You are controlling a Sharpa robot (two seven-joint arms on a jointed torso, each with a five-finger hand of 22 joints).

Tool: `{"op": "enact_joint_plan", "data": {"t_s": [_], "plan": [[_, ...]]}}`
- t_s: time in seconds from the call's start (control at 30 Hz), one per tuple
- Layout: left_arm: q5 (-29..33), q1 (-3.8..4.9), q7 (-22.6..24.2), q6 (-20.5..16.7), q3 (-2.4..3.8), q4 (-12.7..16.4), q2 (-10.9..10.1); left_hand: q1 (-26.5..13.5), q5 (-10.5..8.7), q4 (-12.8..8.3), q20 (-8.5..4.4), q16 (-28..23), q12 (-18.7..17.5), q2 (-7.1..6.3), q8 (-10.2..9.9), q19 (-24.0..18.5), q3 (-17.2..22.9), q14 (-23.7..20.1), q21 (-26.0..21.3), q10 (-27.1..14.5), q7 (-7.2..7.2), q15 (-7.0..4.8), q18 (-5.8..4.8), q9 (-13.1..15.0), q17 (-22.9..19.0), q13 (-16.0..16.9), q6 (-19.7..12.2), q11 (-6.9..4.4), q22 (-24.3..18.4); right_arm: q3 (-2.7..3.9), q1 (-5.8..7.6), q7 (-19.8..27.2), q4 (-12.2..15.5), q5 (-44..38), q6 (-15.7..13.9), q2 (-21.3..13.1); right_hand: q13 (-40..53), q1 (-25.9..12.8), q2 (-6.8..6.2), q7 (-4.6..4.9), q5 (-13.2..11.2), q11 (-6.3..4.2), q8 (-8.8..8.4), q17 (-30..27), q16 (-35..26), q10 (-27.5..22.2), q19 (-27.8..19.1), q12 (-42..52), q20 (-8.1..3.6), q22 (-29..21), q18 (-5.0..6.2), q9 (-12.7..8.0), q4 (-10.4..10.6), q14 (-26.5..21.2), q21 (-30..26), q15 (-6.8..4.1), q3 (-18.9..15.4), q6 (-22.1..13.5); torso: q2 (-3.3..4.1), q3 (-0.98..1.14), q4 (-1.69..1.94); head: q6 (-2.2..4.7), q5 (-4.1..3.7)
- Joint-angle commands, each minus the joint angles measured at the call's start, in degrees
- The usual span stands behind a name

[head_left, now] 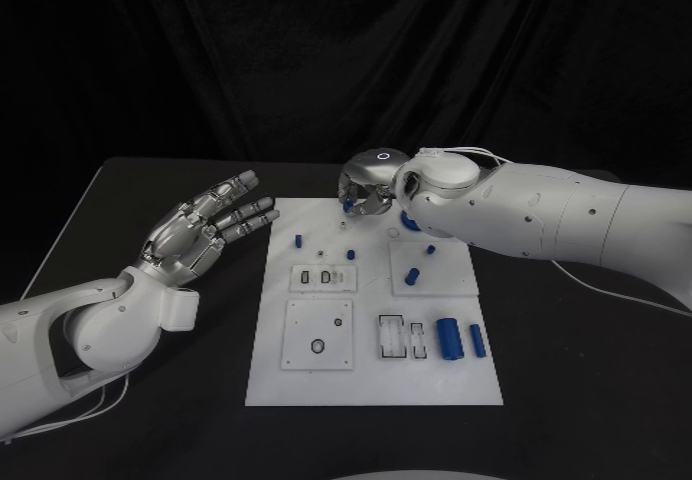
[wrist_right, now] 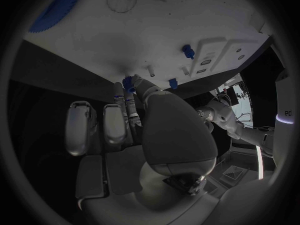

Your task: Assemble the parts on the task board

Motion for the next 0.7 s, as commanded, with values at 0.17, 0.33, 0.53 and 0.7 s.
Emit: {"op": "enact_joint_plan", "data": {"t_s": [0.17, 0.33, 0.53, 0.7], "plan": [[0.2, 0.05, 5.1, 1.1, 0.04, 0.4, 0.1, -0.5, 0.24, 0.0, 0.05, 0.3, 0.2, -0.05, 0.3, 0.2, 0.4, 0.2, 0.1, 0.1, 0.6, -0.01, -0.97, 0.0, 0.1, 0.0, -0.1, 0.35, -0.1, 0.07, -0.16, -4.1, -0.3, -0.4, 5.0, 0.6, -0.2, -1.7, -1.5, -0.17, -1.0, 2.63, -6.46, -4.2, -1.5, -13.0, -4.4, -4.6, 1.32, 1.7, 1.48, -2.7, 0.4, -3.1, -4.0, 1.36, -3.7, -12.3, 0.0, 0.01, -0.02, -0.2, -0.09], [0.2, 0.05, 4.9, 1.2, 0.04, 0.5, 0.1, -0.5, 0.23, 0.0, 0.05, 0.4, 0.2, -0.04, 0.3, 0.2, 0.5, 0.2, 0.1, 0.1, 0.63, -0.01, -0.98, 0.0, 0.1, 0.0, -0.1, 0.42, -0.1, 0.07, -0.16, -5.5, -0.5, -0.4, 5.8, 0.6, 0.0, -1.4, -1.13, -0.42, -1.1, 3.5, -6.39, -7.8, -2.6, -19.6, -7.5, -5.2, 1.83, -0.5, 2.32, -4.7, 0.0, -5.7, -7.1, 1.99, -6.0, -17.1, 0.01, 0.03, -0.07, -0.37, 0.1], [0.2, 0.04, 4.8, 1.1, 0.04, 0.5, -0.1, -0.5, 0.23, 0.0, 0.05, 0.4, 0.2, -0.04, 0.3, 0.2, 0.5, 0.2, 0.1, 0.1, 0.63, -0.01, -0.98, 0.0, 0.1, 0.0, -0.1, 0.42, -0.1, 0.07, -0.14, -6.0, -0.2, -0.4, 3.9, -0.1, 0.5, -0.7, -0.43, -0.07, -0.7, 3.74, -6.85, -10.2, -3.2, -22.8, -9.7, -3.8, 2.14, -1.7, 2.86, -7.6, -0.3, -7.7, -9.4, 2.28, -7.2, -24.1, -0.01, -0.01, -0.06, -0.49, 0.24], [0.2, 0.04, 4.7, 1.1, 0.04, 0.6, -0.4, -0.5, 0.23, 0.0, 0.05, 0.4, 0.2, -0.04, 0.3, 0.2, 0.5, 0.2, 0.1, 0.1, 0.63, -0.01, -0.98, 0.0, 0.1, 0.0, -0.1, 0.42, -0.1, 0.07, 0.2, -4.8, 1.2, -0.4, 0.8, -1.8, 1.0, 0.1, 0.39, 0.22, 0.0, 3.53, -6.43, -11.2, -3.4, -23.6, -10.4, -2.3, 2.16, -2.0, 3.03, -7.7, -0.7, -8.5, -10.2, 2.17, -7.3, -23.4, -0.01, 0.02, -0.03, -0.54, 0.68]]}}
